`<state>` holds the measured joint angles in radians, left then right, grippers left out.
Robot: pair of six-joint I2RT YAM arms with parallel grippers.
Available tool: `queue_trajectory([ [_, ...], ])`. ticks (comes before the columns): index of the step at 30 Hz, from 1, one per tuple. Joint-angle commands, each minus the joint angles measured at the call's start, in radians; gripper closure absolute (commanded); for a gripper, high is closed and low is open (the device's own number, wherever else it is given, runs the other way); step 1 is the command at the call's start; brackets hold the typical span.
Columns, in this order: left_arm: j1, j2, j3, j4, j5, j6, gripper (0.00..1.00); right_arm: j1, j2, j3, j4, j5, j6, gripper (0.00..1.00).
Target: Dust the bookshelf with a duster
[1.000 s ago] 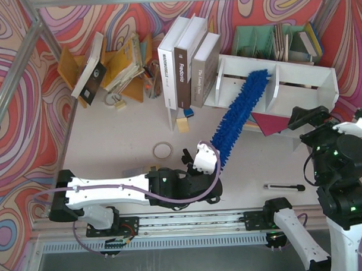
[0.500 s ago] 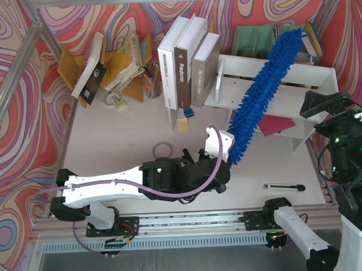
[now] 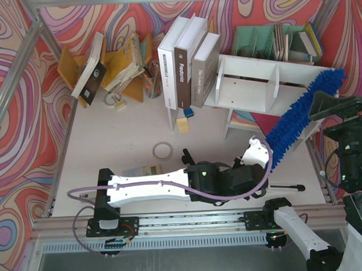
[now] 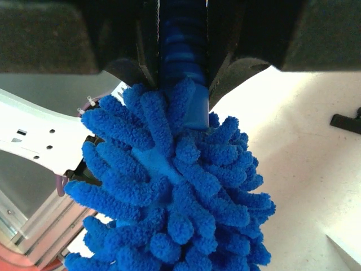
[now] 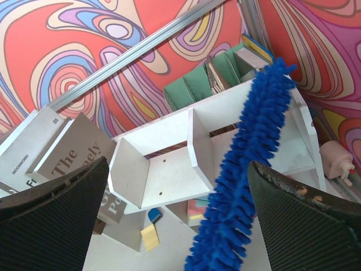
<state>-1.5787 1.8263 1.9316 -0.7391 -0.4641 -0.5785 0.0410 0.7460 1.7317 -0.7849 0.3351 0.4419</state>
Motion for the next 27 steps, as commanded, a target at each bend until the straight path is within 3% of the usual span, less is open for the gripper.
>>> queue_trajectory([
  [1, 0.000, 0.044, 0.046, 0.024, 0.035, 0.032, 1.00, 0.001, -0.020, -0.014, 0.001, -0.013, -0.010, 0.01],
  [12, 0.019, 0.094, -0.020, 0.027, 0.086, 0.013, 1.00, 0.002, -0.023, -0.044, 0.003, -0.021, 0.011, 0.01],
  [22, 0.048, -0.061, -0.183, 0.166, 0.029, -0.006, 1.00, 0.002, -0.023, -0.059, -0.001, -0.032, 0.021, 0.01],
  [27, 0.052, -0.032, -0.182, 0.154, 0.065, -0.011, 1.00, 0.002, -0.022, -0.059, 0.004, -0.033, 0.018, 0.01],
])
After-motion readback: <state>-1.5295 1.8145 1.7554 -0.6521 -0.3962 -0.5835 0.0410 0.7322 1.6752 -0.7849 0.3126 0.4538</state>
